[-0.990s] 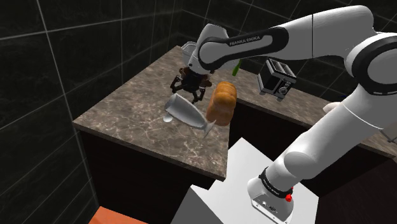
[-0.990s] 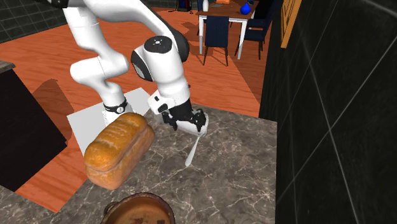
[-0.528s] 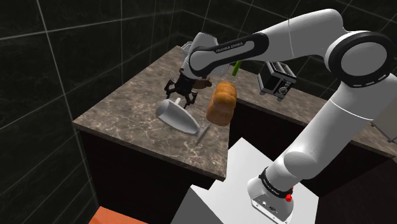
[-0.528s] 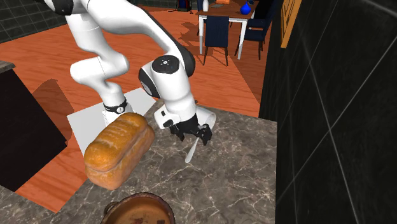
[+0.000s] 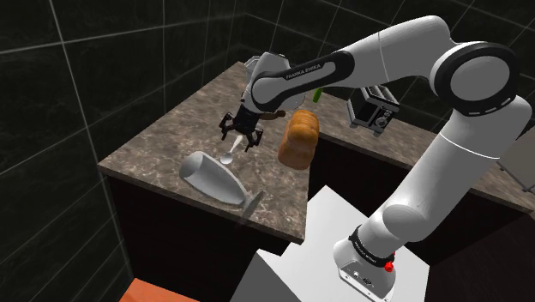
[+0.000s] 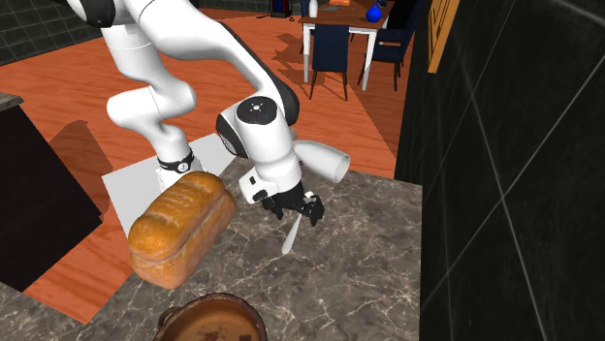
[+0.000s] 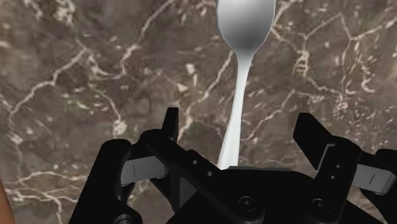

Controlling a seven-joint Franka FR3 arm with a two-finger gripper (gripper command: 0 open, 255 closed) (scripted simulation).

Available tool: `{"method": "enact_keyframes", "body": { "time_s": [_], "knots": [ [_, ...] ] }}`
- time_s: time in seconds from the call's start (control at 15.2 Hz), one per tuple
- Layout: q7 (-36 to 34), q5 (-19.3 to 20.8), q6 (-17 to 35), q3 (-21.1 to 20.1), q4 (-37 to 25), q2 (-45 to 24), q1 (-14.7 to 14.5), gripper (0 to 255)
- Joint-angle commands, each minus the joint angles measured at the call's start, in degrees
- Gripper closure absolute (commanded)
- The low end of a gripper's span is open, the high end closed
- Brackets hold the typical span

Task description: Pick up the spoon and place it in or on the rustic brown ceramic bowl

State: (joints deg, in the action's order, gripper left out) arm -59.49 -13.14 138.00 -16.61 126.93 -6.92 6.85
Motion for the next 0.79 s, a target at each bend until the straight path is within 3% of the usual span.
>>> {"method": "enact_keyframes", "body": {
  "time_s": [0.0, 0.13, 0.2, 0.73],
  "knots": [
    [0.0, 0.0, 0.0, 0.0, 0.0, 0.0, 0.0, 0],
    [0.0, 0.0, 0.0, 0.0, 0.0, 0.0, 0.0, 0],
    [0.0, 0.0, 0.0, 0.0, 0.0, 0.0, 0.0, 255],
    [0.0, 0.0, -0.1, 0.0, 0.0, 0.1, 0.0, 255]
  ]
}}
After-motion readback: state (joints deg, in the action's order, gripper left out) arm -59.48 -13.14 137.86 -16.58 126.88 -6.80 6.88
